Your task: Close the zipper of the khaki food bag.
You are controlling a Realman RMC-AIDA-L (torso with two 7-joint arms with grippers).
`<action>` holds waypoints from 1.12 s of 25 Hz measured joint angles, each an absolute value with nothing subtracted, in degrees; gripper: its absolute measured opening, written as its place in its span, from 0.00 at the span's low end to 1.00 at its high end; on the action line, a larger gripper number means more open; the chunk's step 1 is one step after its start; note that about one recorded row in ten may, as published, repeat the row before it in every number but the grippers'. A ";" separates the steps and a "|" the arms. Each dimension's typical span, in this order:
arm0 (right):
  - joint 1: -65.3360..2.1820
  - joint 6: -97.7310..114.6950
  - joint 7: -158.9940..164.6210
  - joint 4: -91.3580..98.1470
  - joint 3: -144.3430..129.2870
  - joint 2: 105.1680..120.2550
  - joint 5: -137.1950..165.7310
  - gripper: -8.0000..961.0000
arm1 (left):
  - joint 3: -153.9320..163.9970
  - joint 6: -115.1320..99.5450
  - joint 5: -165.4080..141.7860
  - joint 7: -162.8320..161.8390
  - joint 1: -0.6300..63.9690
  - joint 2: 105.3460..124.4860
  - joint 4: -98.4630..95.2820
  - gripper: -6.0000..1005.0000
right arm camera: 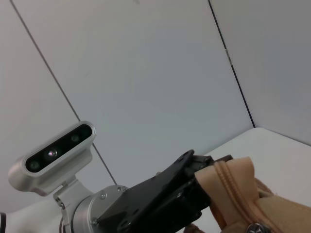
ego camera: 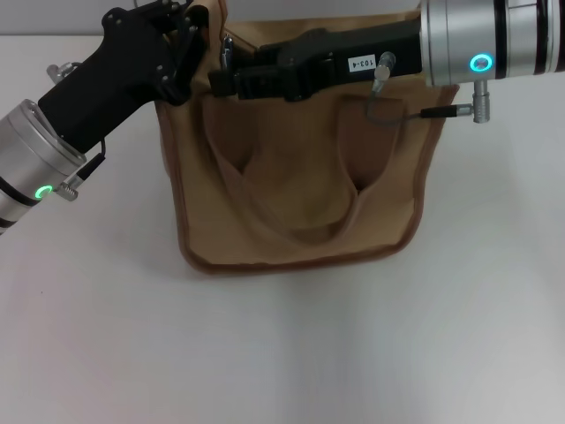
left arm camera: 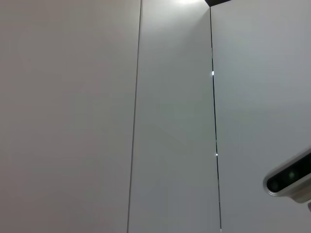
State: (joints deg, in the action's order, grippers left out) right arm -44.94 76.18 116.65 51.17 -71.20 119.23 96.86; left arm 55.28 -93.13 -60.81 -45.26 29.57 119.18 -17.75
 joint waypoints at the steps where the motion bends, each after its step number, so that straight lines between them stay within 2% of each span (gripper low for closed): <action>1: -45.04 76.14 116.65 50.81 -70.97 119.24 96.77 0.46 | 55.28 -93.12 -60.81 -45.26 29.57 119.18 -17.75 0.04; 8: -45.03 75.98 116.57 50.71 -70.92 119.27 97.00 0.43 | 55.06 -93.11 -60.82 -45.26 29.70 119.18 -17.75 0.04; 12: -44.30 75.94 116.28 50.85 -70.92 119.27 97.02 0.20 | 54.94 -92.97 -60.82 -45.26 29.71 119.18 -17.75 0.04; 21: -43.82 75.97 115.68 51.03 -70.75 119.21 96.75 0.08 | 54.96 -92.80 -60.81 -45.26 29.79 119.18 -17.67 0.04; 28: -43.10 76.74 114.77 51.28 -68.49 119.17 96.69 0.04 | 54.75 -92.49 -60.80 -45.13 29.70 119.18 -17.18 0.04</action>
